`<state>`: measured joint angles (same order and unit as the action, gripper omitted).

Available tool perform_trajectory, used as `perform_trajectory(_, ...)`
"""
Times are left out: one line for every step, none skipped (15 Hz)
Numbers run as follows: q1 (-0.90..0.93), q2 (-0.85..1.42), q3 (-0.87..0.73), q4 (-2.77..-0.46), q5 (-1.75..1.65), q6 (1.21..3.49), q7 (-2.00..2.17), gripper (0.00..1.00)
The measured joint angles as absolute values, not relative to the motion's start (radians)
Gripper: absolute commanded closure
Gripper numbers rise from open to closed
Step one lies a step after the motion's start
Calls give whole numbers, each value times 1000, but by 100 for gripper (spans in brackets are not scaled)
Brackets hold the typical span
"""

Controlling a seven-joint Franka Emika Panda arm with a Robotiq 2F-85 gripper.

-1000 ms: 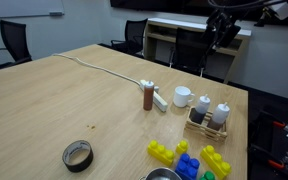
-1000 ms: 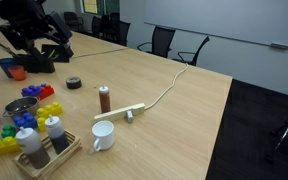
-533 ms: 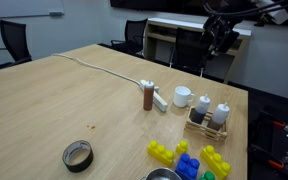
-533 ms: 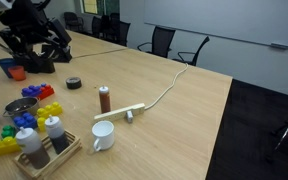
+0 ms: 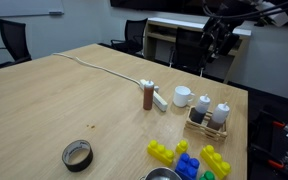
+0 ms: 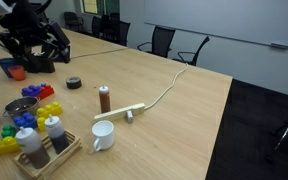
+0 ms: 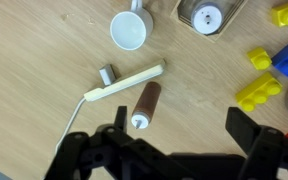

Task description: Pick up the blue toy block and stack it on top of the orange toy block

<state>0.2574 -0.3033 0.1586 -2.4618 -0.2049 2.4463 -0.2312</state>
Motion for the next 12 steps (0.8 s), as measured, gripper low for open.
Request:
perform_trajectory(264, -296, 161, -2463, -198, 2446, -233, 0)
perform_trajectory(274, -287, 164, -2463, -184, 2446, -244, 0)
perform_trajectory(286, -277, 166, -2463, -167, 2446, -263, 0)
perform_trajectory(297, -266, 167, -2464, -152, 2446, -284, 0)
perform_trajectory(307, -255, 168, -2464, -137, 2446, -306, 0)
perform_trajectory(314, -243, 168, -2466, -125, 2446, -329, 0)
perform_trajectory(320, -232, 168, -2467, -116, 2446, -350, 0)
perform_trajectory(323, -222, 168, -2467, -110, 2447, -366, 0)
perform_trajectory(323, -215, 168, -2467, -108, 2447, -377, 0)
perform_trajectory(323, -212, 168, -2467, -108, 2448, -381, 0)
perform_trajectory(323, -212, 168, -2467, -108, 2449, -382, 0)
perform_trajectory(323, -212, 168, -2467, -108, 2449, -383, 0)
